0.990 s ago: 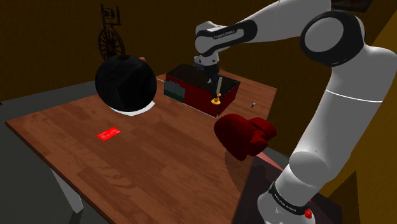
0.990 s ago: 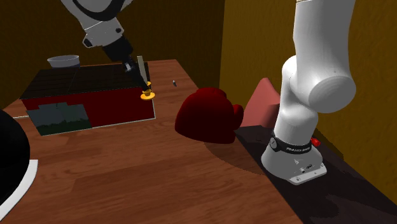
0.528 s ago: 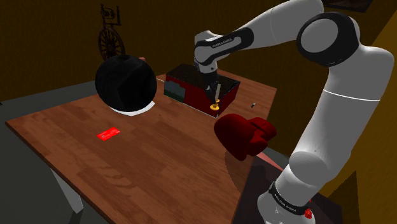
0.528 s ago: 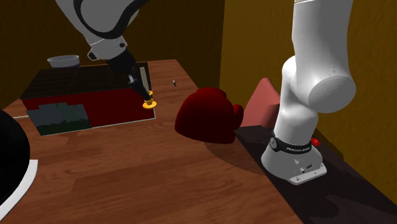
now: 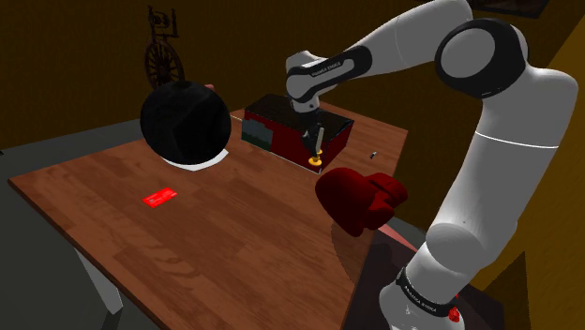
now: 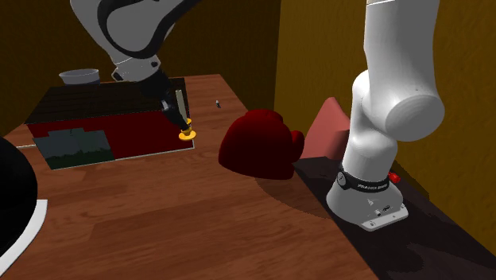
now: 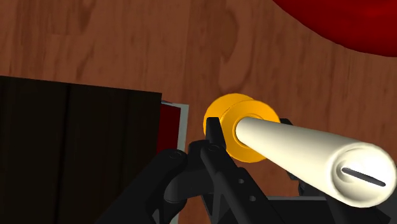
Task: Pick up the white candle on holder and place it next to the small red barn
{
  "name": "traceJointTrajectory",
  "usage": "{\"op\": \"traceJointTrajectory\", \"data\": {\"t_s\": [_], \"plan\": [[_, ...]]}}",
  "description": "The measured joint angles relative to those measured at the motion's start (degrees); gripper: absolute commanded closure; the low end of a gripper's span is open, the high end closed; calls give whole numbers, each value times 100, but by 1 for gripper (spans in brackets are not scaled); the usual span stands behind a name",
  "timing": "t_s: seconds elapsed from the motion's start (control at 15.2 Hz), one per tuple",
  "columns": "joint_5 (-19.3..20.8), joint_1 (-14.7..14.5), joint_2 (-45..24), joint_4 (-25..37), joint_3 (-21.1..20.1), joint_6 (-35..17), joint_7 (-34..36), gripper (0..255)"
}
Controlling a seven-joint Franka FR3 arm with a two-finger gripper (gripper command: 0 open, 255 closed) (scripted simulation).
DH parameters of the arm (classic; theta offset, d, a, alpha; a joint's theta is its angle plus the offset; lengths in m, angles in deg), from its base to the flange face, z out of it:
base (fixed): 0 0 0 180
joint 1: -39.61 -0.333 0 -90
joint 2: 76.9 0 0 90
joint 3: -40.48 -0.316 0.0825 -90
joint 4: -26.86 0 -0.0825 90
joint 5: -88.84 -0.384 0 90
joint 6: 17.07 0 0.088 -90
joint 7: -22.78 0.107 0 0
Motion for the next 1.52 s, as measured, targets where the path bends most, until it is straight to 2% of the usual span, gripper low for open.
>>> {"op": "traceJointTrajectory", "data": {"t_s": [0.26,0.46,0.59,0.73,0.86,0.92,1.06,1.25,1.32,1.52], "plan": [[28,30,191,-288,-3,-353,44,255],[46,25,142,-226,-23,-300,81,255],[60,26,215,-344,-22,-441,160,255],[40,-9,-91,-420,-67,-668,189,255],[34,-1,-166,-359,-85,-649,140,255],[35,2,-192,-327,-91,-616,131,0],[-110,1,-370,-248,-104,-393,103,0],[-293,29,-504,-193,-74,-456,71,0],[-255,10,-498,-233,-59,-534,92,0],[-80,-30,-539,26,-31,-282,58,0]]}}
